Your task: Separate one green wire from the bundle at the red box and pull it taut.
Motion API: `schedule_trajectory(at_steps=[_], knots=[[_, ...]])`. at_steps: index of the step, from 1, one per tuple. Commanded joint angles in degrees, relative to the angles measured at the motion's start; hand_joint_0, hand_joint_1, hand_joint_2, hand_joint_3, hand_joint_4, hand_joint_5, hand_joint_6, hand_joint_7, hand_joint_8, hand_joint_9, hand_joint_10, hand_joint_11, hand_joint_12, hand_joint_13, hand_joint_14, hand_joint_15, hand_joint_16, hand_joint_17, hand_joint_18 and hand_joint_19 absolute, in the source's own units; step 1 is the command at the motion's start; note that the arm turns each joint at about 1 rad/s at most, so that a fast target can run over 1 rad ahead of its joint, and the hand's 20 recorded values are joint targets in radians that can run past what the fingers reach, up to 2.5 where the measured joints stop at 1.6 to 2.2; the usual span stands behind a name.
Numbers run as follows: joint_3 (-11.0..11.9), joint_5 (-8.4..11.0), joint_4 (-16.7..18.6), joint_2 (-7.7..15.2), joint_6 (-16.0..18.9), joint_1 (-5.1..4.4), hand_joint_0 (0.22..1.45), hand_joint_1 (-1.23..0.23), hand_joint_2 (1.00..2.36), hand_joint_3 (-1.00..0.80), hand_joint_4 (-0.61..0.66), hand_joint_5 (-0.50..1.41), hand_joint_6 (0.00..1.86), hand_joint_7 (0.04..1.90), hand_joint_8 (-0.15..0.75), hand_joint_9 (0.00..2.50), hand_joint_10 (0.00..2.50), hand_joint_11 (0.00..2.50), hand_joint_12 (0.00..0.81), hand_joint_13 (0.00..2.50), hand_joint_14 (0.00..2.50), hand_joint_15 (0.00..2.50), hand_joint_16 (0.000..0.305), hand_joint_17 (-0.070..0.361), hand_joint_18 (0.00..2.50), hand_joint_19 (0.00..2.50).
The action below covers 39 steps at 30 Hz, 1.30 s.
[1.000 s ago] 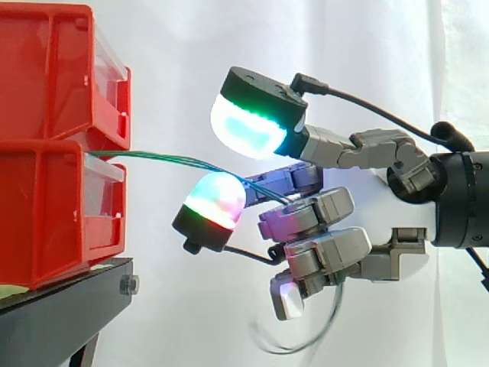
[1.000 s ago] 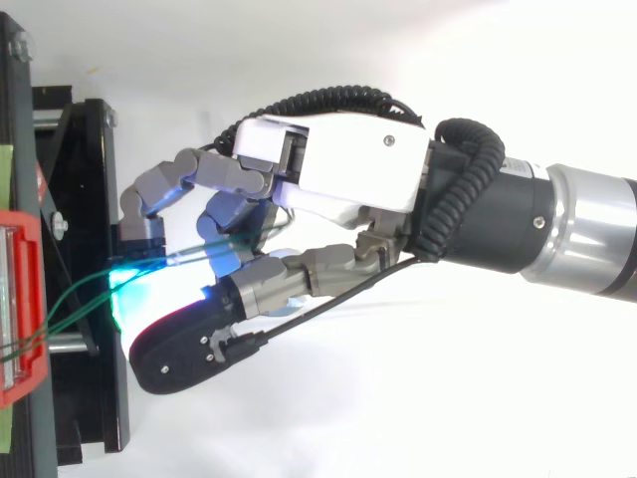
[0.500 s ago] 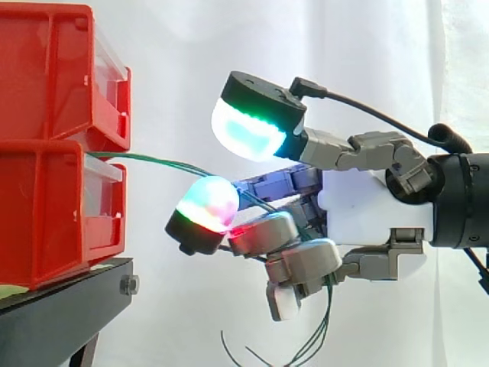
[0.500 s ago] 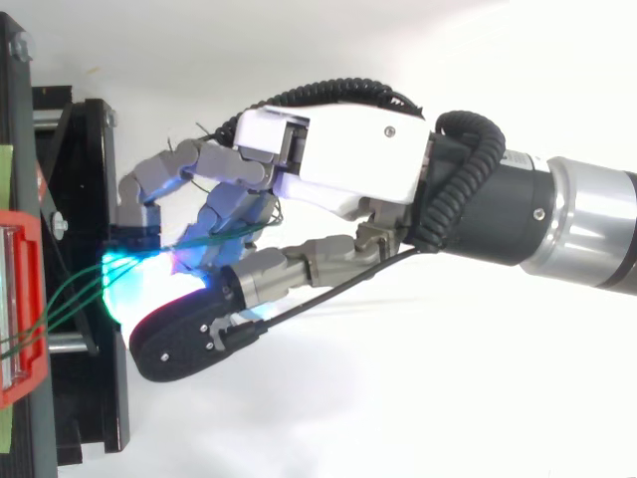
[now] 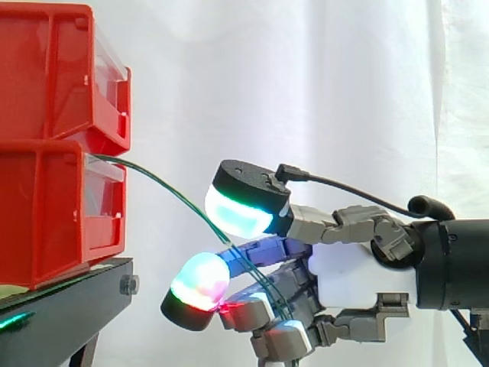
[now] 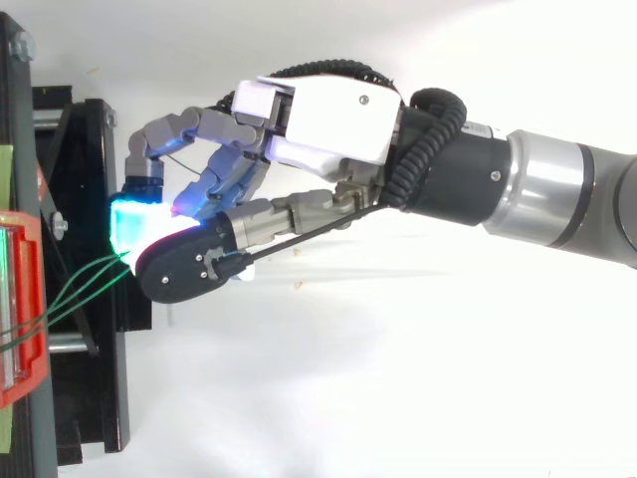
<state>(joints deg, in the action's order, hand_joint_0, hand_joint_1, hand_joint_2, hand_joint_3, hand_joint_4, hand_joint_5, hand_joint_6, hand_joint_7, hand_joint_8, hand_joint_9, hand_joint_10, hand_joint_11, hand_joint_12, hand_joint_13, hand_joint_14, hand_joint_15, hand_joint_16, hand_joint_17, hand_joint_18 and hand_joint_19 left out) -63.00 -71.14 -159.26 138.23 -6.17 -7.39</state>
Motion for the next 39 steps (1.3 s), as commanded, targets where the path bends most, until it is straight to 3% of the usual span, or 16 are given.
schedule_trajectory(at_steps=[1,10,20,22,28,31,35,39], knots=[[0.0,-0.14,0.5,0.1,0.2,0.10,0.50,-0.55,1.00,-0.50,0.21,-0.18,0.63,1.15,0.335,1.03,0.00,1.52,0.406,1.20,0.02,1.16,0.061,0.138,0.99,0.65],[1.1,-0.05,0.3,0.0,0.2,-0.26,0.52,-0.54,1.00,-0.50,0.20,-0.18,0.66,1.13,0.323,1.06,0.00,1.56,0.391,1.22,0.02,1.18,0.060,0.135,0.99,0.66],[3.3,-3.13,-5.5,-1.2,0.4,-1.13,0.58,-0.61,1.01,-0.40,0.18,-0.20,0.78,1.03,0.298,1.08,0.00,1.62,0.369,1.22,0.02,1.20,0.057,0.129,0.98,0.66],[3.2,-3.48,-8.0,-2.4,0.2,-1.22,0.60,-0.64,1.01,-0.33,0.18,-0.21,0.83,1.02,0.294,1.08,0.00,1.64,0.361,1.22,0.02,1.20,0.057,0.127,0.98,0.66],[3.3,-3.48,-9.1,-2.5,0.4,-1.05,0.61,-0.68,1.02,-0.27,0.17,-0.22,0.85,1.02,0.292,1.08,0.00,1.69,0.365,1.22,0.03,1.20,0.056,0.127,0.98,0.64],[3.3,-3.48,-9.0,-2.6,0.4,-0.78,0.63,-0.73,1.02,-0.29,0.18,-0.22,0.86,1.01,0.304,1.08,0.01,1.70,0.363,1.22,0.02,1.20,0.056,0.127,0.98,0.63],[3.3,-3.48,-9.1,-2.6,0.4,-0.52,0.65,-0.80,1.00,-0.45,0.20,-0.22,0.88,1.00,0.304,1.08,0.03,1.69,0.369,1.23,0.02,1.20,0.056,0.125,0.98,0.61],[3.3,-3.48,-9.1,-2.6,0.4,-0.17,0.58,-0.72,1.00,-0.50,0.19,-0.21,0.88,1.00,0.311,1.10,0.03,1.69,0.373,1.24,0.02,1.21,0.056,0.126,0.99,0.62]])
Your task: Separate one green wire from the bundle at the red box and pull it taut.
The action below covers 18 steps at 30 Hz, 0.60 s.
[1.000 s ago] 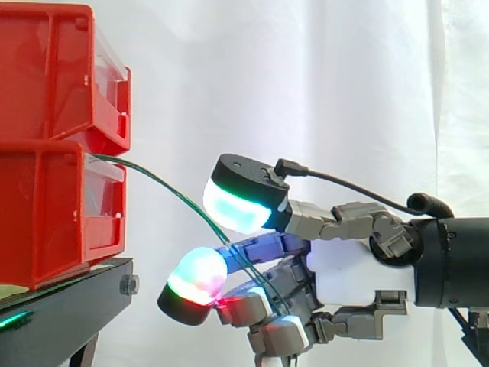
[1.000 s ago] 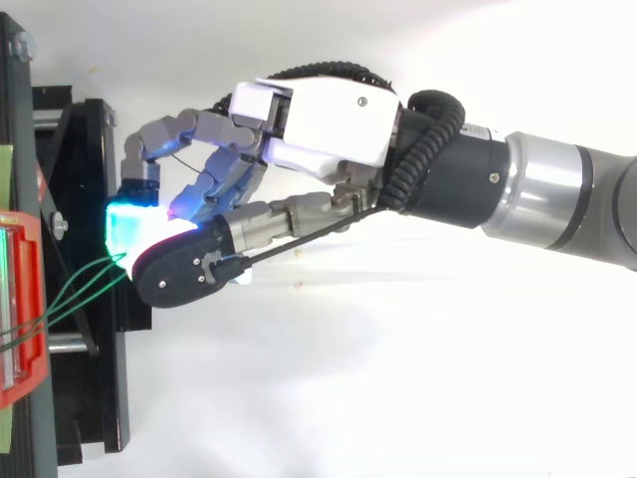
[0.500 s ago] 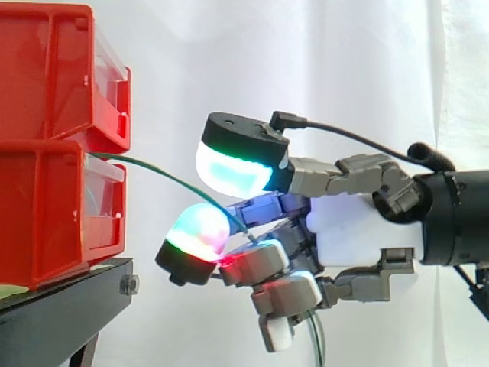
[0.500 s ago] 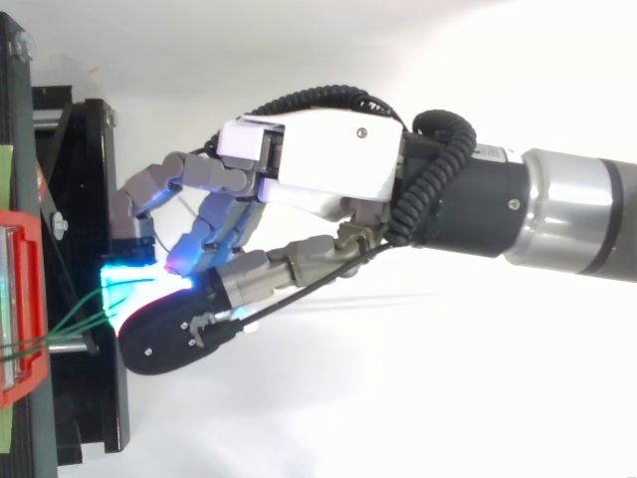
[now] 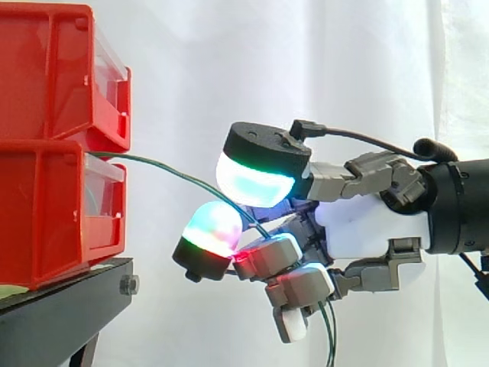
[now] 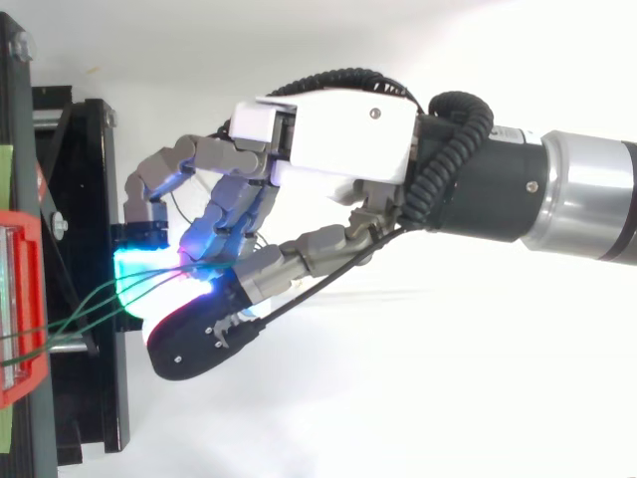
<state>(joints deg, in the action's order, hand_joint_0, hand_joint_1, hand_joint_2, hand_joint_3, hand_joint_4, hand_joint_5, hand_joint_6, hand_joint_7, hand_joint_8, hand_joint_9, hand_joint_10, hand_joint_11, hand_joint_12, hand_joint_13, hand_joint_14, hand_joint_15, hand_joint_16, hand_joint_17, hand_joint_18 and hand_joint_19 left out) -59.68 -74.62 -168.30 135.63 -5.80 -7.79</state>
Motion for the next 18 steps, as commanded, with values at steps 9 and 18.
schedule_trajectory(at_steps=[9,18], knots=[[0.0,-0.09,-1.6,-1.3,-0.2,0.58,0.59,-0.61,1.02,-0.27,0.18,-0.20,0.87,1.08,0.298,1.12,0.01,1.71,0.364,1.24,0.02,1.21,0.056,0.126,0.99,0.66],[0.0,-0.09,-4.1,-2.0,-0.3,0.67,0.62,-0.77,1.01,-0.32,0.17,-0.21,0.89,1.02,0.306,1.09,0.01,1.72,0.366,1.23,0.02,1.19,0.056,0.125,0.98,0.62]])
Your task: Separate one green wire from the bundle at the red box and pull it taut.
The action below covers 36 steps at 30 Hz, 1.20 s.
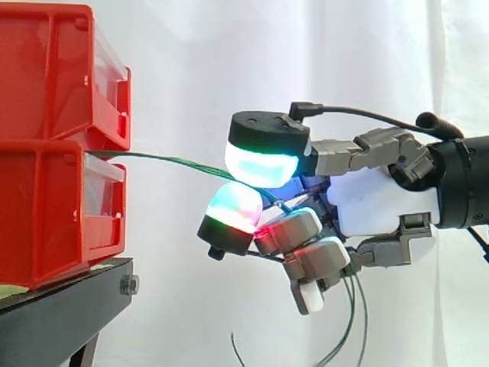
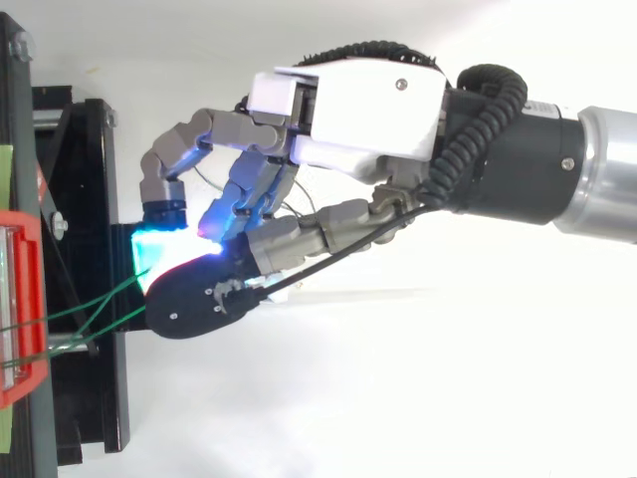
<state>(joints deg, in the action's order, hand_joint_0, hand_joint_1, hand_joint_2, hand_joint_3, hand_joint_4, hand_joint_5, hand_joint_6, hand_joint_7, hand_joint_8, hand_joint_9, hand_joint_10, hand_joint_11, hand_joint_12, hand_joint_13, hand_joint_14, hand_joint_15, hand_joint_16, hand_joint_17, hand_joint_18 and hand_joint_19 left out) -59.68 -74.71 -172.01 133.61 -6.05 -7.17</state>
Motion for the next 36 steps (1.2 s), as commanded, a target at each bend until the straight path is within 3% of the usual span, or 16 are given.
schedule_trajectory(at_steps=[1,14,19,23,31,36], knots=[[0.0,0.00,-0.4,0.0,0.0,-0.03,0.63,-0.77,1.01,-0.34,0.16,-0.21,0.89,1.02,0.305,1.09,0.01,1.71,0.367,1.23,0.03,1.20,0.055,0.125,0.99,0.62],[0.0,0.26,-1.0,0.0,0.0,-0.30,0.68,-0.87,1.00,-0.50,0.17,-0.20,0.90,1.04,0.308,1.11,0.00,1.73,0.366,1.23,0.03,1.18,0.054,0.121,0.99,0.58],[0.0,0.26,-1.1,-0.1,0.2,-0.30,0.54,-0.72,1.00,-0.50,0.20,-0.20,0.89,1.04,0.324,1.13,0.06,1.68,0.382,1.25,0.03,1.20,0.056,0.126,1.02,0.62],[0.0,0.26,-1.2,-0.4,0.3,-0.03,0.58,-0.60,1.00,-0.50,0.19,-0.20,0.89,1.04,0.313,1.15,0.01,1.71,0.375,1.25,0.02,1.21,0.055,0.124,1.01,0.64],[0.0,0.35,-1.8,-0.9,0.2,-0.03,0.58,-0.63,1.02,-0.19,0.14,-0.20,0.90,1.11,0.309,1.14,0.01,1.72,0.372,1.24,0.02,1.21,0.055,0.124,1.01,0.65],[0.2,0.35,-1.9,-1.2,0.0,0.05,0.59,-0.68,1.02,-0.15,0.13,-0.20,0.91,1.08,0.306,1.13,0.03,1.73,0.372,1.24,0.02,1.20,0.055,0.125,1.00,0.65]])
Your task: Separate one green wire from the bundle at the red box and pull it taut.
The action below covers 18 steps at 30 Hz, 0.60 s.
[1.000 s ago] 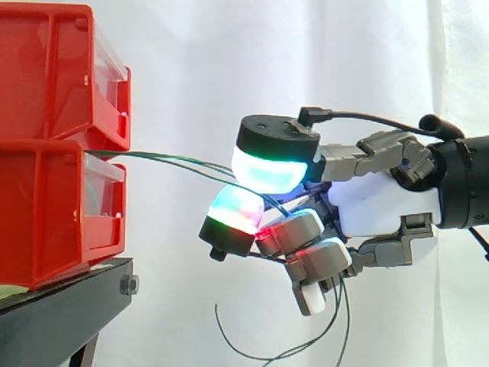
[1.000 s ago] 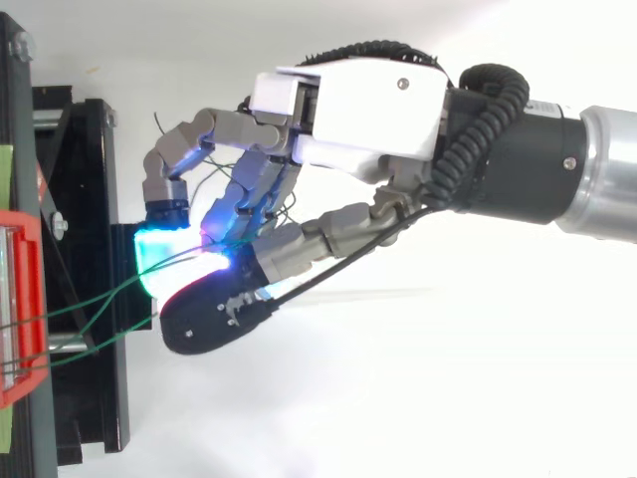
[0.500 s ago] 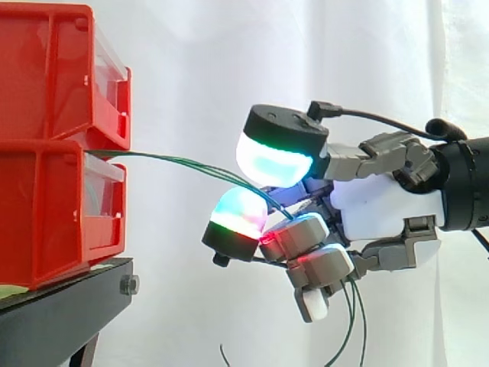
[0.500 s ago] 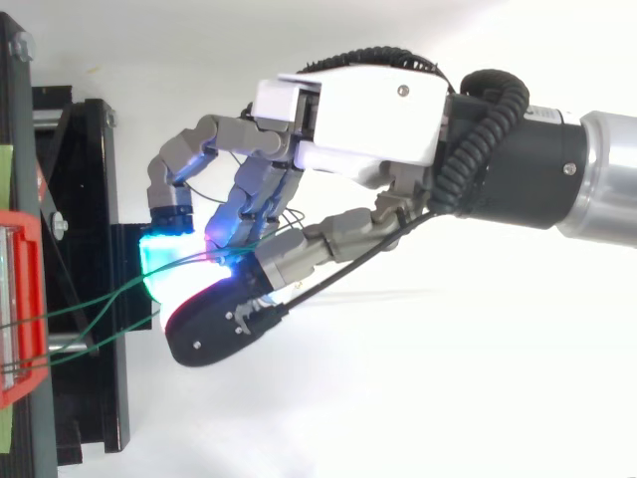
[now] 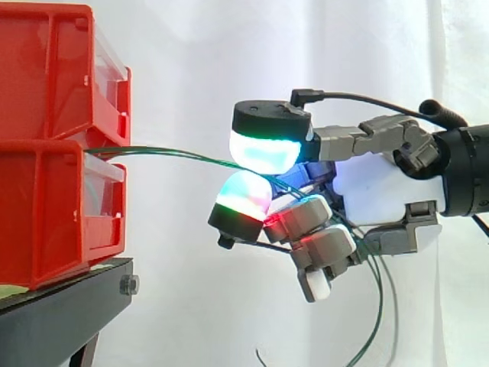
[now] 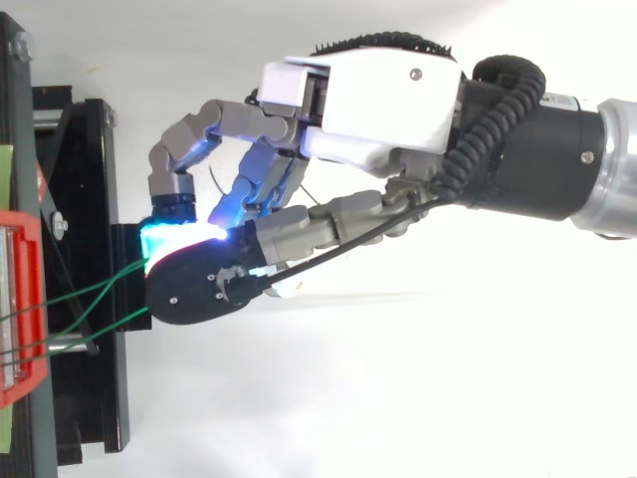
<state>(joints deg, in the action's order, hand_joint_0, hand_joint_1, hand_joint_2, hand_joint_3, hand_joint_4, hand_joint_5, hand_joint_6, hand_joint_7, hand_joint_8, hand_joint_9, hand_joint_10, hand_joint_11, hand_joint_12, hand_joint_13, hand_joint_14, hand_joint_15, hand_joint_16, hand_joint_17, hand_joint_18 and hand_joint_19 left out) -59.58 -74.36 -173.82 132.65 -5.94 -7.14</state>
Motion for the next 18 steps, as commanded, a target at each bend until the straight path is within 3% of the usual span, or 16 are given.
schedule_trajectory(at_steps=[1,10,13,18], knots=[[0.1,0.01,-0.2,-0.1,-0.1,0.11,0.59,-0.71,1.02,-0.17,0.12,-0.20,0.91,1.07,0.305,1.12,0.03,1.73,0.366,1.23,0.02,1.20,0.056,0.125,1.00,0.65],[0.3,0.01,-2.2,-1.3,-0.3,0.28,0.65,-0.84,1.01,-0.39,0.14,-0.20,0.92,1.09,0.307,1.12,0.02,1.75,0.367,1.20,0.03,1.17,0.054,0.122,0.98,0.59],[0.3,0.01,-2.5,-1.3,-0.3,0.37,0.66,-0.83,1.00,-0.50,0.16,-0.20,0.92,1.08,0.307,1.12,0.02,1.74,0.369,1.20,0.03,1.16,0.054,0.121,0.98,0.60],[0.3,0.01,-2.8,-1.6,-0.3,0.54,0.57,-0.72,1.00,-0.50,0.18,-0.20,0.92,1.06,0.319,1.12,0.04,1.72,0.379,1.21,0.03,1.15,0.055,0.123,0.99,0.61]])
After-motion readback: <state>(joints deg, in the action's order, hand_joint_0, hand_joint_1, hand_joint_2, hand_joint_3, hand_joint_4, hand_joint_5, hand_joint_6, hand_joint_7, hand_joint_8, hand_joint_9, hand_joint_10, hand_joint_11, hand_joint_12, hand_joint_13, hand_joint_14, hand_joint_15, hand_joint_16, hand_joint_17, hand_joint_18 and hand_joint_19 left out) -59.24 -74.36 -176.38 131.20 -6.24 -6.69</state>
